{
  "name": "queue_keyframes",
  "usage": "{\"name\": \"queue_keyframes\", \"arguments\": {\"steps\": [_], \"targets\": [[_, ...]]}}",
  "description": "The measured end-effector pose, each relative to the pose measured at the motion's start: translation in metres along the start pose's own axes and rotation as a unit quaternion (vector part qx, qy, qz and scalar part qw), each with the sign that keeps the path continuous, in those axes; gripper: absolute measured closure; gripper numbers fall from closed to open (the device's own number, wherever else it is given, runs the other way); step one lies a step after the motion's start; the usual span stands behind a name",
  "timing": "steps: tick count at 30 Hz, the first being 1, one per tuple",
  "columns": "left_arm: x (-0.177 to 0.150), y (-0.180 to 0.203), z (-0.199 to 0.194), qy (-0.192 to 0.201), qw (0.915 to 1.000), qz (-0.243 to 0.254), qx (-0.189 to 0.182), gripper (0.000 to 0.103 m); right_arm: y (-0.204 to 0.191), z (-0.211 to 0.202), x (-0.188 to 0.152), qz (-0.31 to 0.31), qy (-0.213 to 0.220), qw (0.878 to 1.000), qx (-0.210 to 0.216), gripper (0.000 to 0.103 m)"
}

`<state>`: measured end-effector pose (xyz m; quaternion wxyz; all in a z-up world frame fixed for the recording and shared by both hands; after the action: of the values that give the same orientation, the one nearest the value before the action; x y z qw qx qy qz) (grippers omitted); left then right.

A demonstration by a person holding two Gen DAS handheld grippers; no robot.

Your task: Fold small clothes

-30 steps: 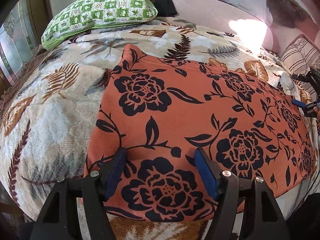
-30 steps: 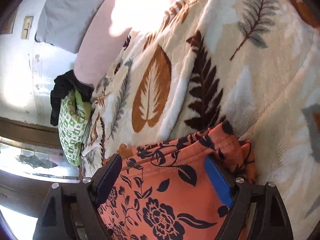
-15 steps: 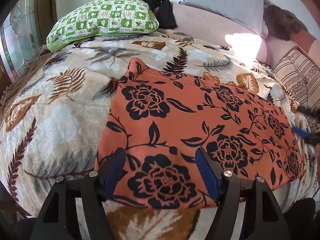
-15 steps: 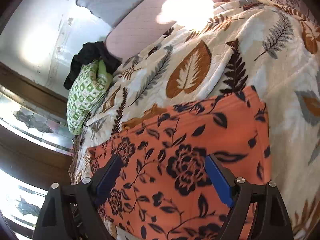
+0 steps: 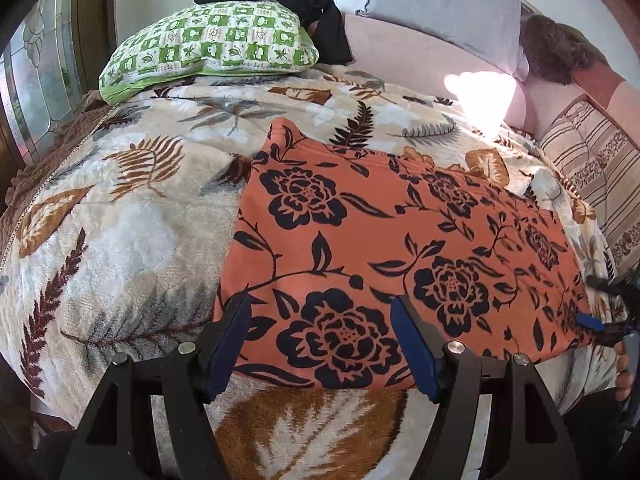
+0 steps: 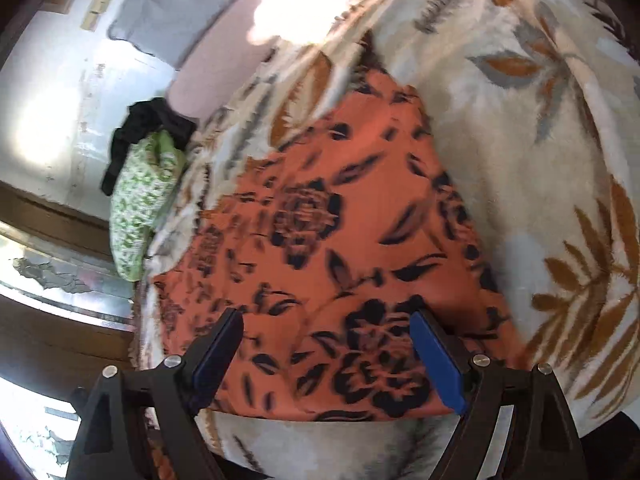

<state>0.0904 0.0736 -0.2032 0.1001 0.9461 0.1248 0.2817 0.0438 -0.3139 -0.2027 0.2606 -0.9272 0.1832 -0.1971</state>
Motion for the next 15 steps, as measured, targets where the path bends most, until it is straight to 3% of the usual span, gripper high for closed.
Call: {"name": "queue_keyframes", "arguments": {"steps": [4,7,11,15], "targets": [[-0.001,-0.009,0.004,0.003,0.9999,-0.007,0.016,0.030,-0.032,-0.016,0.011,-0.027,0.019,0.999,0.020,0.016],[0.001,-0.009,0.008,0.003,0.9997,-0.009,0.020,0.030,-0.080,0.001,0.021,-0.081,-0.012,0.994,0.069,0.016],[0.007,-0.008,0.012,0.013,0.9995,-0.001,0.030,0.030,-0.146,0.058,0.040,-0.138,-0.079,0.979,0.132,0.016],[0.012,-0.011,0.021,0.013,0.9992,0.002,0.038,0.030,-0.171,0.128,0.053,-0.144,-0.133,0.970,0.147,0.016]]}}
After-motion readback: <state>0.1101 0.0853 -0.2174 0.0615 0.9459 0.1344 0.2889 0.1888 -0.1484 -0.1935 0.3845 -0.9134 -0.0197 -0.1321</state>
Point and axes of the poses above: each gripper's, at about its wrist camera, not at the fingertips, and z roughly the way its jaws point, y to its right, x to its top, the point moved 9 cm from there along z, roughly the way its jaws point, and after that the axes turned 13 degrees about -z, right-handed, at the moved point
